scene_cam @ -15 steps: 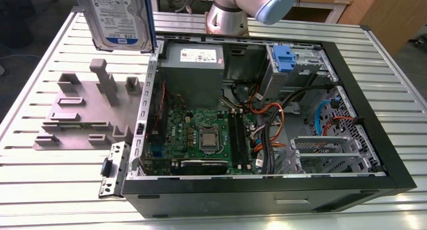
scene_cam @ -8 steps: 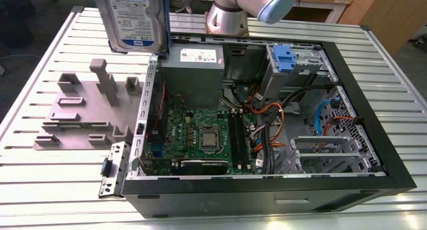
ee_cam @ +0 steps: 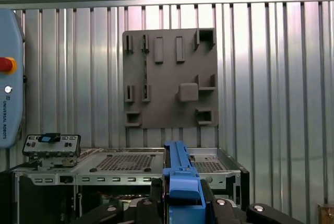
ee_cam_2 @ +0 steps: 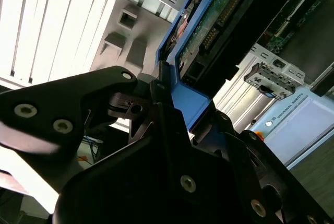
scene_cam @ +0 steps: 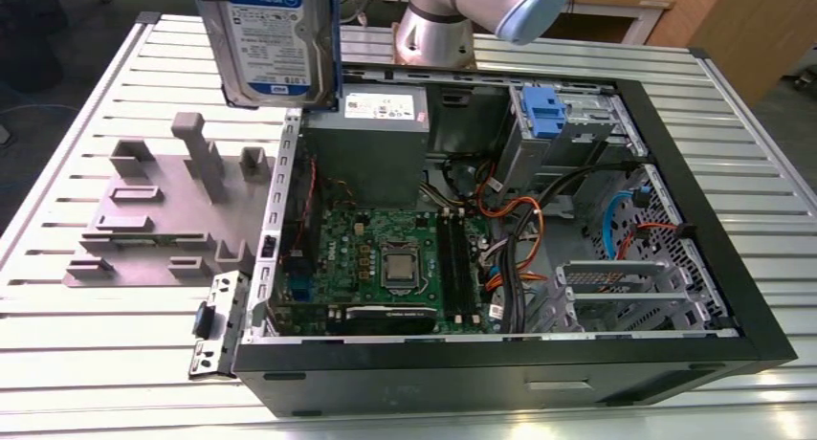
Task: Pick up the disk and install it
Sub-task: 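Pick up the disk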
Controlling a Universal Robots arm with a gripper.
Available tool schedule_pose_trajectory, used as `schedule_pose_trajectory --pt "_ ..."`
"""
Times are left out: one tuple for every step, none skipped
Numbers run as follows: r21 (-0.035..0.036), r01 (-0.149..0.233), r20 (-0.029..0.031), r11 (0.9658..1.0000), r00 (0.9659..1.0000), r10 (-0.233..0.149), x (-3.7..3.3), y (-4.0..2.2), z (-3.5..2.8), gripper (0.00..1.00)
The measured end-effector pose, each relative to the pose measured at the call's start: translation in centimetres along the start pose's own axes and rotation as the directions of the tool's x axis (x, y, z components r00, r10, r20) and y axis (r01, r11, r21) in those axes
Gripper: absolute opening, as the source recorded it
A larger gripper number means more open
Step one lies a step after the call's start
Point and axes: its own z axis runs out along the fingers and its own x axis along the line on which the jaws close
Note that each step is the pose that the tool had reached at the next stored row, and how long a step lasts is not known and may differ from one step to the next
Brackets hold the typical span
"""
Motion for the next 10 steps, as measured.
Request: schedule_pose_trajectory --pt "0.0000 0.000 0.0000 1.0000 1.0000 0.000 0.17 -0.10 0.01 0.36" --pt "0.0000 0.000 0.0000 1.0000 1.0000 0.000 0.35 -0.20 0.02 0.36" --pt "0.0000 0.000 0.0000 1.0000 1.0000 0.000 0.51 -0.32 0.03 0.36" --pt "-0.0001 0.000 -0.0001 1.0000 1.0000 0.000 0.66 -0.45 0.04 0.36" --pt "0.0000 0.000 0.0000 1.0000 1.0000 0.000 0.79 -0.61 0.05 0.36" --pt "0.0000 0.000 0.0001 1.0000 1.0000 0.000 0.88 -0.90 0.06 0.36" --pt "0.0000 0.000 0.0000 1.0000 1.0000 0.000 0.92 -1.29 0.06 0.36" --pt "-0.0001 0.000 0.0000 1.0000 1.0000 0.000 0.94 -1.71 0.05 0.36" --pt "-0.0001 0.000 -0.0001 1.0000 1.0000 0.000 0.95 -2.15 0.05 0.36" --pt "0.0000 0.000 0.0000 1.0000 1.0000 0.000 0.95 -2.60 0.06 0.36"
